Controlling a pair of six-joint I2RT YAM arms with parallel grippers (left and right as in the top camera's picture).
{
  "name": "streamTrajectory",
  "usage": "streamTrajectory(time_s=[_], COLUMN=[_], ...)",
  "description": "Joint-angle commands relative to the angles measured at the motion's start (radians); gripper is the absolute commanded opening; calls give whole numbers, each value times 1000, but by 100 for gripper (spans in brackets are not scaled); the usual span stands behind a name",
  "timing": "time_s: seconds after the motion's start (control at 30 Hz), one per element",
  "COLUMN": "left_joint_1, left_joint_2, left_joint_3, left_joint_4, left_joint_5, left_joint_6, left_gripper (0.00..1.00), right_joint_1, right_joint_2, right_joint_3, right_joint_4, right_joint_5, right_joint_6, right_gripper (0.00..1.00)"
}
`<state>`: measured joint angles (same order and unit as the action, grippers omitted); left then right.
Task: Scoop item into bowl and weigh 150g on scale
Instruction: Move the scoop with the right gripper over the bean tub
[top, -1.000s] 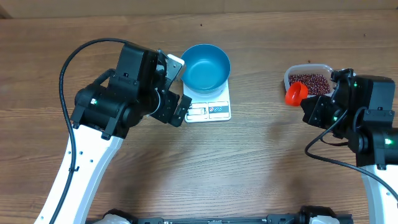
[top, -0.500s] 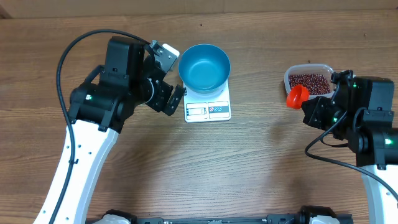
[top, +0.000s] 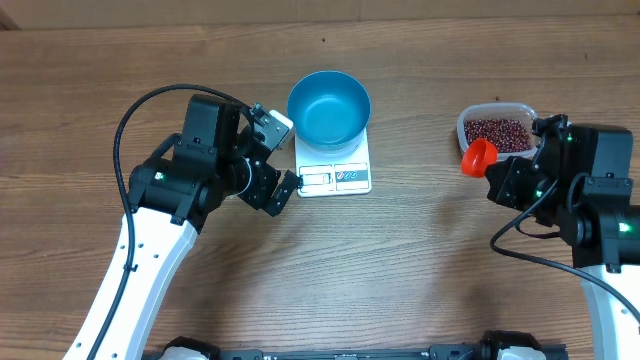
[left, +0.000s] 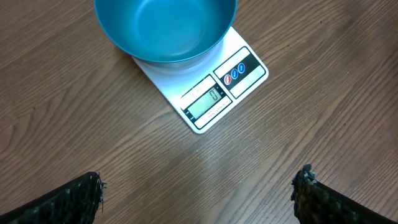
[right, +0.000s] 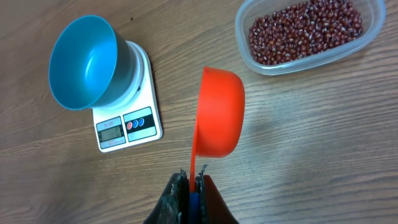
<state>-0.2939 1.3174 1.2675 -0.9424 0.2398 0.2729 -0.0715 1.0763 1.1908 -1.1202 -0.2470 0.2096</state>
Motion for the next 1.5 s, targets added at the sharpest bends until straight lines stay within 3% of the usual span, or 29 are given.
streamTrajectory(time_s=[0.0, 0.13, 1.47], left_joint_1=[4, 4, 3], left_joint_2=[-8, 4, 20], left_joint_3=[-3, -3, -3], left_joint_4=[5, 15, 51], left_joint_5=[5, 5, 5], left_joint_6=[14, -50, -53], left_gripper=[100, 100, 100], right_joint_1=[-3, -3, -3], right_joint_2=[-9, -9, -9], right_joint_3=[26, 26, 26], right_joint_4=[-3, -4, -13], right_joint_5=[8, 8, 7], right_joint_6=[6, 6, 6], right_gripper=[4, 4, 4])
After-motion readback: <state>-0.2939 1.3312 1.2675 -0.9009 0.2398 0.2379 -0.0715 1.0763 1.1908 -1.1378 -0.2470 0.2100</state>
